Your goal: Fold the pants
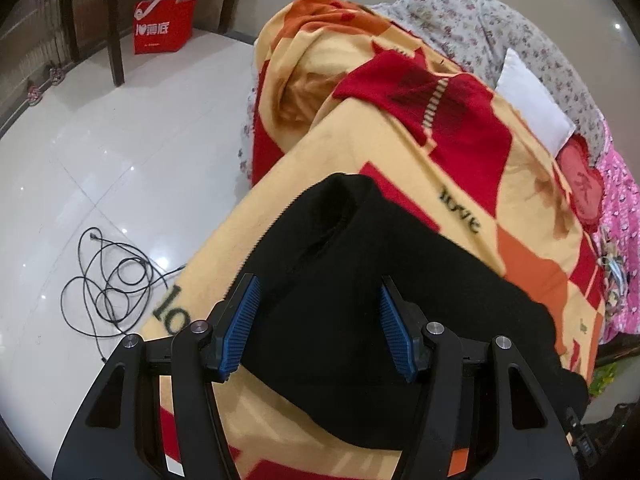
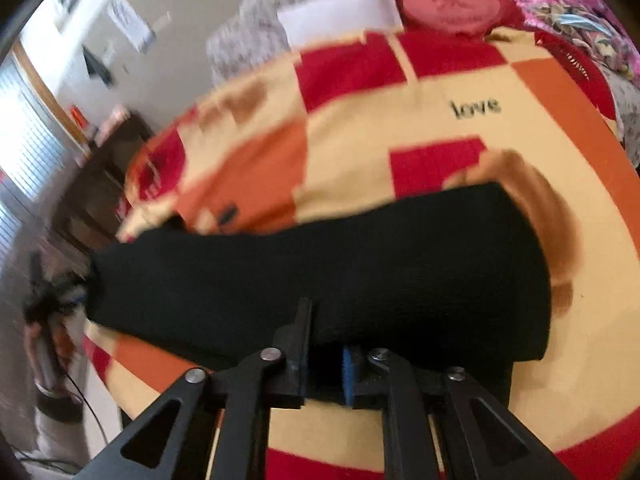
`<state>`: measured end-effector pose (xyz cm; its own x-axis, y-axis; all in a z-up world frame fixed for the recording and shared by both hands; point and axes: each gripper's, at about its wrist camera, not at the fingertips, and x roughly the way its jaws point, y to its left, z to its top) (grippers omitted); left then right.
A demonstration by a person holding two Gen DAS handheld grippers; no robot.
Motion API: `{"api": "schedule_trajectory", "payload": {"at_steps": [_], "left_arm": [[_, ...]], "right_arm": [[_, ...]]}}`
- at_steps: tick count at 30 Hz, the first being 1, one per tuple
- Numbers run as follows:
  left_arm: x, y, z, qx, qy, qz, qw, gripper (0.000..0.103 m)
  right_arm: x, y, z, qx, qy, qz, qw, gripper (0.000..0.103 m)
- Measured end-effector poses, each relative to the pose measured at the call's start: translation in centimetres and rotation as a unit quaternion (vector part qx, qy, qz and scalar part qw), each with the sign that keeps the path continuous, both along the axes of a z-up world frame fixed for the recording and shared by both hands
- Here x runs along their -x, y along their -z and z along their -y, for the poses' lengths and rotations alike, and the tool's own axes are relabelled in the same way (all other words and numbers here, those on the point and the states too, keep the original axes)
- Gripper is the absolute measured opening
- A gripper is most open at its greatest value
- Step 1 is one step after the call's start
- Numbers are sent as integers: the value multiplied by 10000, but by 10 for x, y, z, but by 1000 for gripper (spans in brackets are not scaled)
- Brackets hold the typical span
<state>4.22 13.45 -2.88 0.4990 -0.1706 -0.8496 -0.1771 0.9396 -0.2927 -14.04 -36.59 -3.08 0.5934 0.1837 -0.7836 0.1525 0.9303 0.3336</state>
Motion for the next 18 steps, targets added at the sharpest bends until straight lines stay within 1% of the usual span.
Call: {"api": "schedule_trajectory", "payload": {"at_steps": [1, 2, 3, 4, 6, 8, 10, 12, 14, 15, 17, 18], "left_arm": [[-1, 1, -1, 24, 19, -17, 10000, 58], [-2, 0, -4, 60, 38, -34, 10000, 58], [-2, -1, -5, 47, 29, -29, 10000, 58], [-3, -2, -7, -1, 3, -13, 10000, 59], [-3, -5, -12, -114, -53, 8, 9999, 59], [-2, -9, -19, -116, -155, 52, 9998, 59], [0, -15, -26, -258, -331, 100, 9991, 59], [2, -19, -30, -311, -463, 201, 9982, 59], [0, -23, -28, -358, -473, 228, 9980, 59], [-2, -24, -25, -389, -428, 253, 9980, 59], [-5, -26, -17, -442, -379, 317, 9978, 59], [-7, -26, -11, -468, -321, 348, 9978, 59]], "right_arm": [[0, -3, -1, 33, -38, -81, 10000, 20], [1, -10, -1, 86, -89, -115, 9999, 22], [5, -18, -2, 180, -161, -132, 9996, 23], [8, -26, -4, 266, -238, -155, 9992, 27], [15, -41, -12, 419, -549, -211, 9974, 29], [18, -52, -28, 376, -994, -124, 9943, 29], [15, -58, -48, 164, -1452, 73, 9892, 29], [4, -60, -66, -39, -1782, 282, 9836, 29], [-22, -57, -90, -104, -1961, 495, 9793, 29], [-38, -54, -101, -110, -1991, 582, 9782, 29], [-75, -45, -123, -137, -1874, 645, 9801, 29], [-89, -42, -132, -243, -1914, 688, 9788, 29]]}}
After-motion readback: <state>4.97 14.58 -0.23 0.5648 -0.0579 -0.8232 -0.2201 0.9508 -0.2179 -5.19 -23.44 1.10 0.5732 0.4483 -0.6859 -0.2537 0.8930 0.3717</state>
